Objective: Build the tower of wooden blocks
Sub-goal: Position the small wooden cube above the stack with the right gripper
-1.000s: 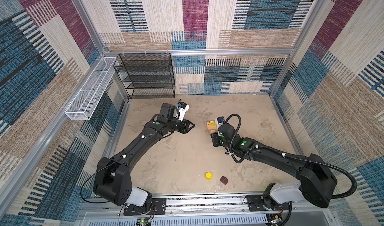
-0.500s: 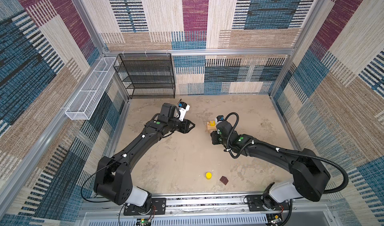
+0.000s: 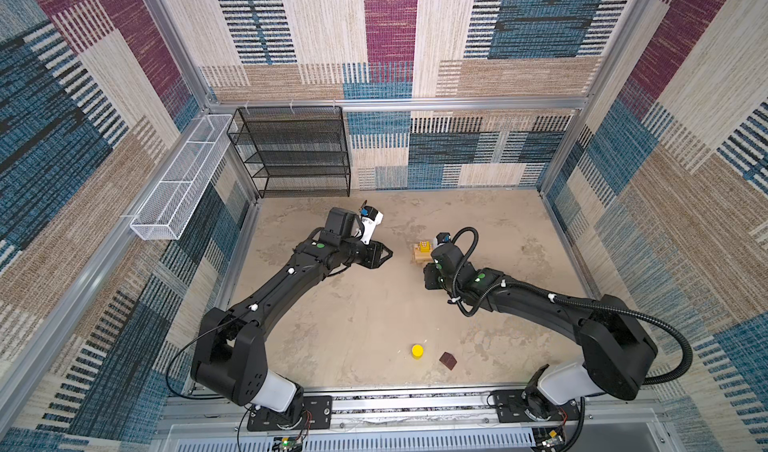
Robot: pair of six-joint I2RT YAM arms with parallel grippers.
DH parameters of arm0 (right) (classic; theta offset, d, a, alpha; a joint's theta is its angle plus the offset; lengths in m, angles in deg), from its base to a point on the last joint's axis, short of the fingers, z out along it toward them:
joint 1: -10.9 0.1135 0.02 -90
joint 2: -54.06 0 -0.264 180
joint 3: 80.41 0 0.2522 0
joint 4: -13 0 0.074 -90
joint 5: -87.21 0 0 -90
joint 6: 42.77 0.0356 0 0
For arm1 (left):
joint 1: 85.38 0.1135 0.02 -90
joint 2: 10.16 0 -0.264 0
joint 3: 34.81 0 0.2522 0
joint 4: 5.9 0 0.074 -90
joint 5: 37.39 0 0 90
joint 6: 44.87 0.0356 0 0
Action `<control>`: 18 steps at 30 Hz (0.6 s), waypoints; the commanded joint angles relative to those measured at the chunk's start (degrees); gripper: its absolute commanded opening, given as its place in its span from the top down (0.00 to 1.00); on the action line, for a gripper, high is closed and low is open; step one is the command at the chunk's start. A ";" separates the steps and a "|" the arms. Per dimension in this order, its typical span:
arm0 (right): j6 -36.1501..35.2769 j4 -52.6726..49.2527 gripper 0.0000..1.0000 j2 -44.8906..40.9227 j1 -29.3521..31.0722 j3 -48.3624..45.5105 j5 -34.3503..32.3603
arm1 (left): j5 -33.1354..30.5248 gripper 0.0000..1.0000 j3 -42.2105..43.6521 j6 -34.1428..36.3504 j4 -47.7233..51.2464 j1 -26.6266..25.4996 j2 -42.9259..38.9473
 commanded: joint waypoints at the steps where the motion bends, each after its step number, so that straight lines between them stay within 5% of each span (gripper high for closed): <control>1: 1.42 0.25 1.00 -0.07 0.01 -0.11 -1.84 | 0.81 0.57 -0.60 -0.44 0.56 -0.53 0.04; 18: -1.20 1.63 1.00 -4.90 -2.66 -3.22 2.59 | -0.71 0.57 -0.77 0.88 1.51 -1.86 -0.28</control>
